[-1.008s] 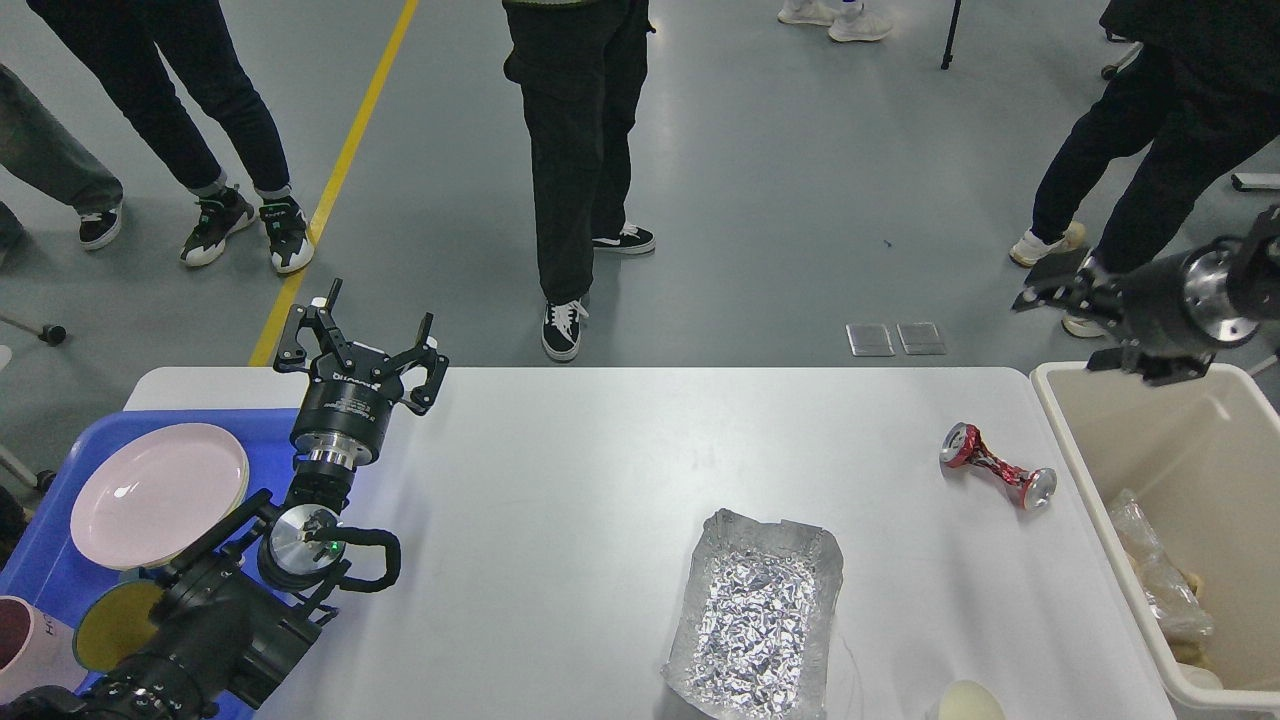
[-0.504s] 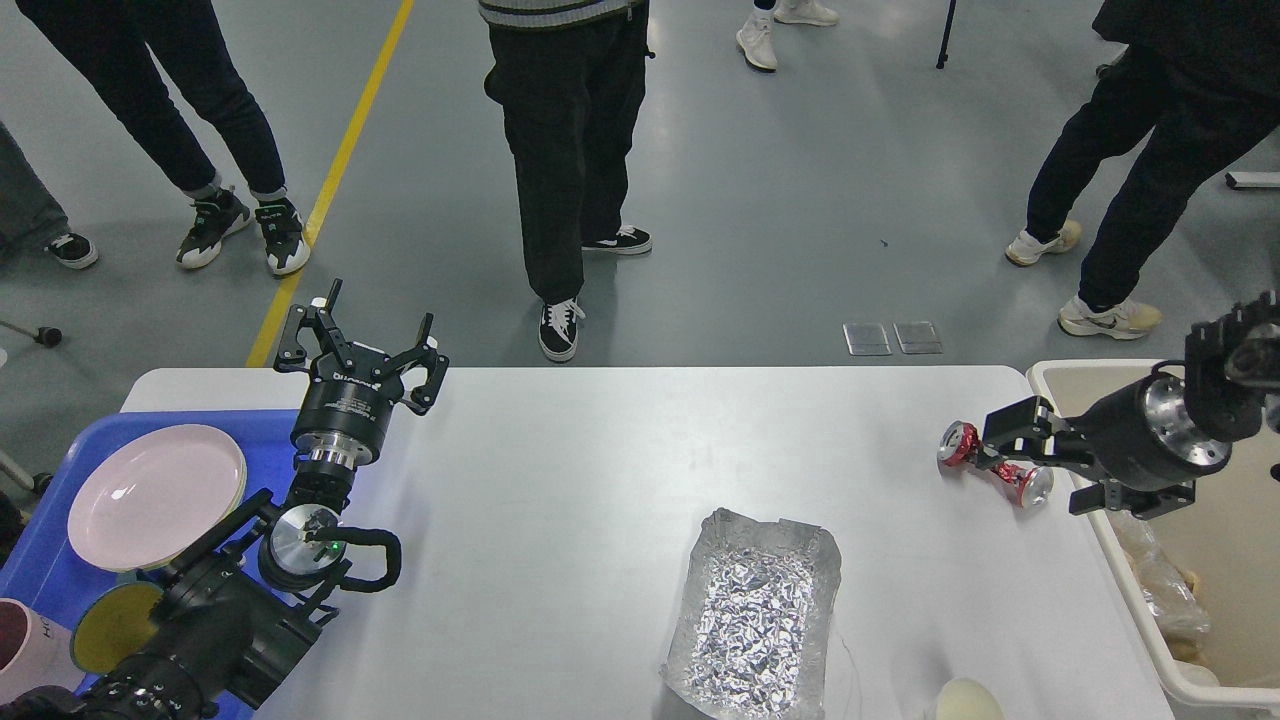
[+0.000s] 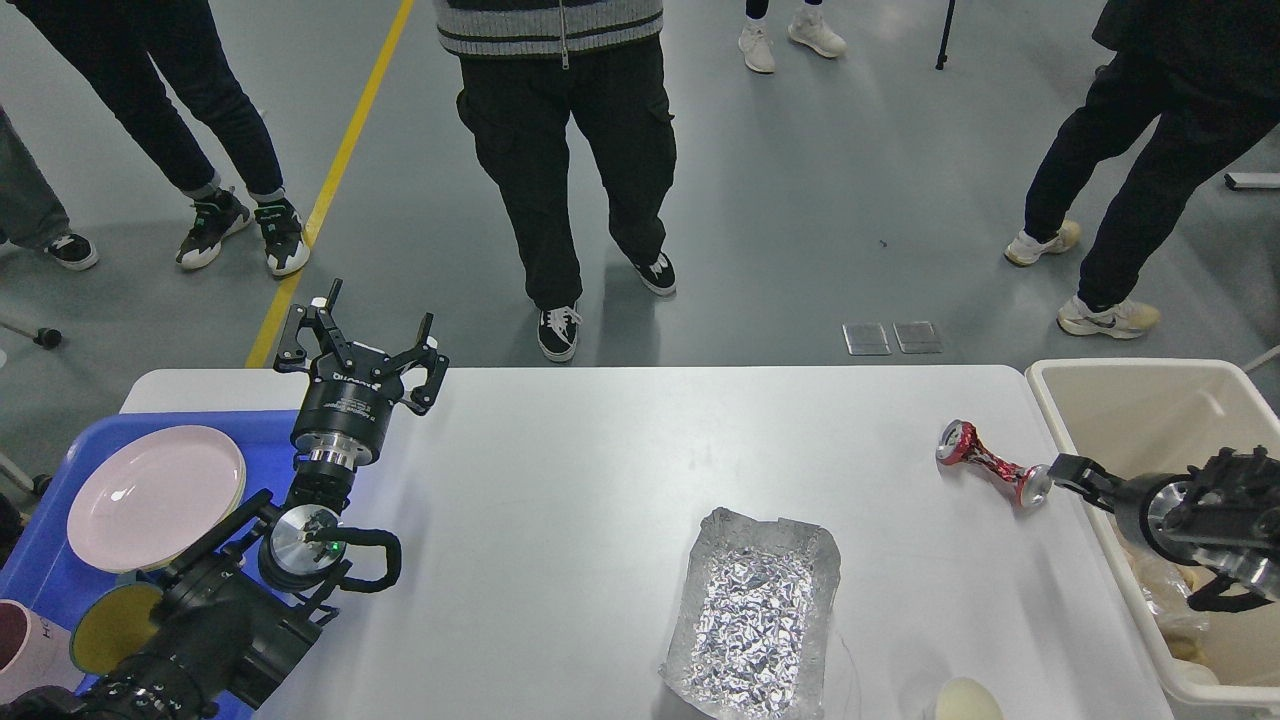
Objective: Tidy desktop
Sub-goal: 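Move the right gripper to the red can and grasp it, then lift the red can and drop it into the beige bin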
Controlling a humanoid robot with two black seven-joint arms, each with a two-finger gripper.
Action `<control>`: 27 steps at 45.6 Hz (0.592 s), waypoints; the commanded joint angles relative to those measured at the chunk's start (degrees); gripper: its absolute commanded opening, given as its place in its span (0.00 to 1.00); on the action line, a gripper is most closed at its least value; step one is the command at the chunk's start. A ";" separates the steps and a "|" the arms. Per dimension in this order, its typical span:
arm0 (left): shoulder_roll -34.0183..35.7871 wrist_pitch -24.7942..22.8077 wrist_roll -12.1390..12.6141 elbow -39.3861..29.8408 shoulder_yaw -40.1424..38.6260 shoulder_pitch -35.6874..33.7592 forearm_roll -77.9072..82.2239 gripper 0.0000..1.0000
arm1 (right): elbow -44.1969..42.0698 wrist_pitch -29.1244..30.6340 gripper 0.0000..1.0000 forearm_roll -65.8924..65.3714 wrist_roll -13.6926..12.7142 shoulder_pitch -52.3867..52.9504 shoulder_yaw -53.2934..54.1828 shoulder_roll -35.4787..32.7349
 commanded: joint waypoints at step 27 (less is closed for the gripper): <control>-0.01 0.00 0.00 0.00 0.01 0.00 -0.03 0.96 | -18.09 -10.29 0.89 0.34 0.26 -14.50 11.32 14.64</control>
